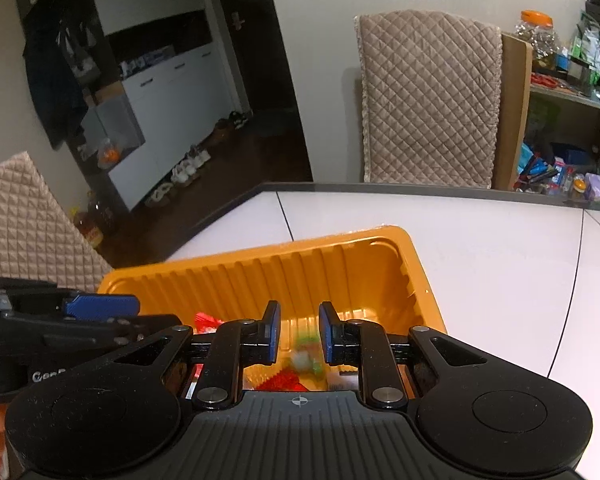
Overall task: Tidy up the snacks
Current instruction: 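Open both grippers dropping the red packet and green candy into the tray, then withdraw both grippers from the tray toward the two small red candies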
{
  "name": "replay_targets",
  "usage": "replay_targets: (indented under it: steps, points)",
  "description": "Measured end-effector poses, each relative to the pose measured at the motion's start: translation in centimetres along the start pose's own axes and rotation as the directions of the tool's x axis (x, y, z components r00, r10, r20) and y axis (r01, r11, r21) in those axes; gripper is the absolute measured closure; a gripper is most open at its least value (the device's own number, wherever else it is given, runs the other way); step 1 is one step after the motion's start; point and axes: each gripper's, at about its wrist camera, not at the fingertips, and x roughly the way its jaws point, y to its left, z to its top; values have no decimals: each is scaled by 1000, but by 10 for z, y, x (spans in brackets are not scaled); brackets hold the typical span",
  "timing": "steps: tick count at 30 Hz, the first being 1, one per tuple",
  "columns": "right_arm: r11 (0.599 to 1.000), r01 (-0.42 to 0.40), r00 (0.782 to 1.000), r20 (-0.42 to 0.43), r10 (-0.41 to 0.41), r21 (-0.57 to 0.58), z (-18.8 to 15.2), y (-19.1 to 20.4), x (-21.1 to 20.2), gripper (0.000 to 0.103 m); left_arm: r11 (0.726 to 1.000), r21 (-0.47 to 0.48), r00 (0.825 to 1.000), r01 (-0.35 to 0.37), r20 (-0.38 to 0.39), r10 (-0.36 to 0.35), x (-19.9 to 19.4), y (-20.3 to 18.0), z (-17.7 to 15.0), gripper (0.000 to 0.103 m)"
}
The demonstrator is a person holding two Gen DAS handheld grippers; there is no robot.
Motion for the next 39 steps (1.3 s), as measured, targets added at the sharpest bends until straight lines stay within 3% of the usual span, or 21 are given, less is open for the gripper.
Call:
replay_targets:
  steps: [7,12,20,24,39]
  points:
    - [1000,3,1000,-4,-3,18,-2,0,-14,79,1000,-13,1000,9,2,-8,-11,4,-1,58]
    - [999,10,1000,18,-11,49,-15,-1,-35,54,1000,-19,1000,18,6,-18,-25,7,-8,49]
    - [993,4,999,44,-9,118,-34,0,-80,45,998,-27,998,62,10,-62,-58,7,-26,42]
    - [989,14,998,50,-22,149,-47,3,-105,35,997,-25,997,80,4,-80,-77,6,-40,39]
    - [976,24,998,56,-37,217,-88,16,-181,26,991,-8,990,132,-37,-133,-127,-8,-92,36]
